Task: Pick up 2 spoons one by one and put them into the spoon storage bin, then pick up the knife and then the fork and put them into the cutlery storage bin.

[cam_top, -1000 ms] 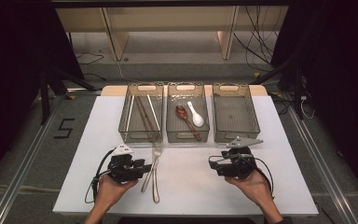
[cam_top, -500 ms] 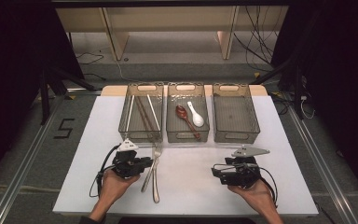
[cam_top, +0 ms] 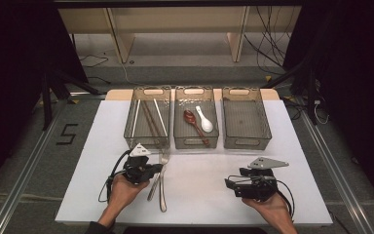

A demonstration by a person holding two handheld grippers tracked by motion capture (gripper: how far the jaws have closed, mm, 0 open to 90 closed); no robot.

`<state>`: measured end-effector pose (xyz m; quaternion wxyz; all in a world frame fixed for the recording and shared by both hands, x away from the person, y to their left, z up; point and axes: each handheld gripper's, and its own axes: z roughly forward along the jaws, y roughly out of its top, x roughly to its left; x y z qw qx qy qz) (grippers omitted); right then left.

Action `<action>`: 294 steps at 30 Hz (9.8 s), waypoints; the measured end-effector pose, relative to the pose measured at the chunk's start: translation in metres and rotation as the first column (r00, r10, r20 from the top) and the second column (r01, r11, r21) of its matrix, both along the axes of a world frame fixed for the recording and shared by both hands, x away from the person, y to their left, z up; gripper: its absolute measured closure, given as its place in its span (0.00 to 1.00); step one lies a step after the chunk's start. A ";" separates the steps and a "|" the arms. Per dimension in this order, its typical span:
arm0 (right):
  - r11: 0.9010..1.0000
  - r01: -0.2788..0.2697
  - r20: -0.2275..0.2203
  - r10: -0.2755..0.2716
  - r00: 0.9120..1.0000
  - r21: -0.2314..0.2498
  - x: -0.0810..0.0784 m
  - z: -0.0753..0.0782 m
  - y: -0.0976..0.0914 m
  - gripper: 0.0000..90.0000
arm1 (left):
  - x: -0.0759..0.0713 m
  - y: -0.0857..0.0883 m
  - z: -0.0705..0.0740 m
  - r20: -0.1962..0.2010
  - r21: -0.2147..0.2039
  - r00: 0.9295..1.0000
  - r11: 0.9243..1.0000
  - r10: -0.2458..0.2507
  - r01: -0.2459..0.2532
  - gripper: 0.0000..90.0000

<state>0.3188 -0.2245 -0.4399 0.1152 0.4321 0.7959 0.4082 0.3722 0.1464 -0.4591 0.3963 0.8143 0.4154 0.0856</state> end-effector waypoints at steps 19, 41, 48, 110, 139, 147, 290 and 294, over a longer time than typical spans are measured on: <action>1.000 0.000 0.002 0.000 1.000 -0.016 -0.002 -0.001 0.000 0.33 | 0.012 -0.013 -0.002 -0.007 0.024 1.000 0.999 -0.025 0.025 0.99; 1.000 0.003 0.000 -0.003 1.000 -0.017 -0.005 -0.001 -0.001 0.33 | 0.026 -0.023 -0.013 -0.047 0.086 0.998 0.995 -0.037 0.041 0.99; 1.000 -0.004 0.004 0.004 1.000 -0.024 -0.005 -0.001 0.001 0.33 | 0.029 -0.018 -0.021 -0.069 0.116 0.998 0.993 -0.016 0.024 0.99; 0.999 -0.020 -0.003 0.020 1.000 -0.028 -0.005 0.000 0.003 0.34 | 0.004 -0.020 -0.005 -0.305 0.208 0.948 0.978 0.090 -0.026 0.32; 0.999 -0.022 -0.001 0.022 1.000 -0.029 -0.005 0.000 0.004 0.34 | -0.002 -0.035 -0.009 -0.258 0.311 0.965 0.949 0.042 0.042 0.55; 0.999 -0.024 -0.001 0.024 1.000 -0.033 -0.005 0.000 0.005 0.34 | -0.005 -0.040 -0.009 -0.228 0.358 0.973 0.933 0.042 0.043 0.58; 0.866 -0.334 0.293 0.451 0.843 -0.373 -0.048 0.001 0.110 0.34 | -0.038 -0.065 0.030 -0.303 0.293 0.916 0.889 -0.264 0.353 0.88; 0.856 -0.330 0.296 0.460 0.837 -0.398 -0.048 -0.001 0.112 0.35 | -0.039 -0.066 0.030 -0.313 0.295 0.910 0.883 -0.272 0.365 0.88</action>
